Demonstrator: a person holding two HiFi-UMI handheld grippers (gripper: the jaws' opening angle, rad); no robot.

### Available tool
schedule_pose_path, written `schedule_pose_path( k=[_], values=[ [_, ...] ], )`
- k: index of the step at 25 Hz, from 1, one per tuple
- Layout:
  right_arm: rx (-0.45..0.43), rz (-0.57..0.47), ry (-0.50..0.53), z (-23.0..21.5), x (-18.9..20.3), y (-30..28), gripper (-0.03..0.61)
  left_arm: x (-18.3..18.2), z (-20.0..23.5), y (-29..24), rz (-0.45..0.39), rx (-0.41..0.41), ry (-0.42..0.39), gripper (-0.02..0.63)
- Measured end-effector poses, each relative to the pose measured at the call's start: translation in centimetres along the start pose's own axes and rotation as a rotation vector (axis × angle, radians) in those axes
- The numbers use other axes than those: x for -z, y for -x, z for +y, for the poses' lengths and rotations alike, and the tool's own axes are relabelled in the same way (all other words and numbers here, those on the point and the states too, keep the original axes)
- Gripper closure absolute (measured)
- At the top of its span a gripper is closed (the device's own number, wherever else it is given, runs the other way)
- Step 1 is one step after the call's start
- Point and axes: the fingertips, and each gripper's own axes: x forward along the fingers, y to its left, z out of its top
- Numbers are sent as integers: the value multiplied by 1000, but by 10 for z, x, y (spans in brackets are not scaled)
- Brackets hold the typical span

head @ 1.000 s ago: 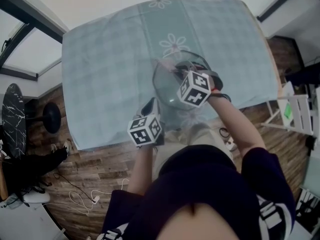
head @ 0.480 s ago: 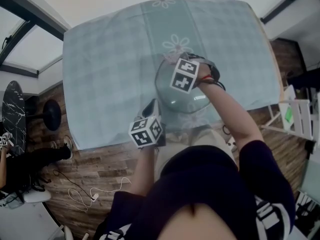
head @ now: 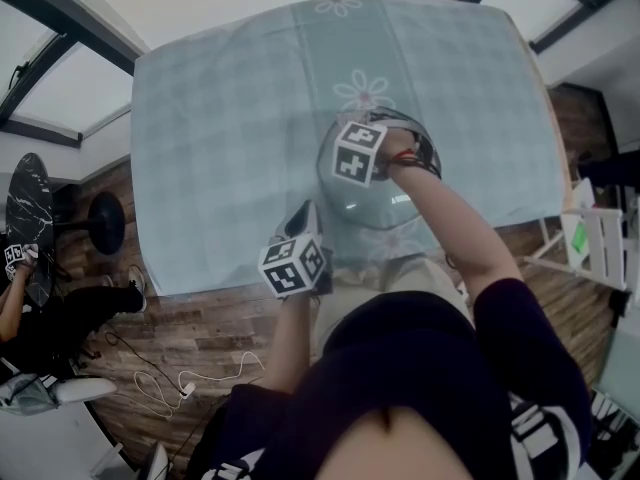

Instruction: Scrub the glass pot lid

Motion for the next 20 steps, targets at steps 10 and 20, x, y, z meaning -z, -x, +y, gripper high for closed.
schedule_pose_path(
  k=[10, 20],
  values=[
    [-52, 34, 89, 40, -9, -9, 502, -1, 7, 6, -8, -7, 10, 612],
    [-71, 58, 122, 64, -12, -6, 502, 1, 18, 21, -14, -17, 6, 612]
  ],
)
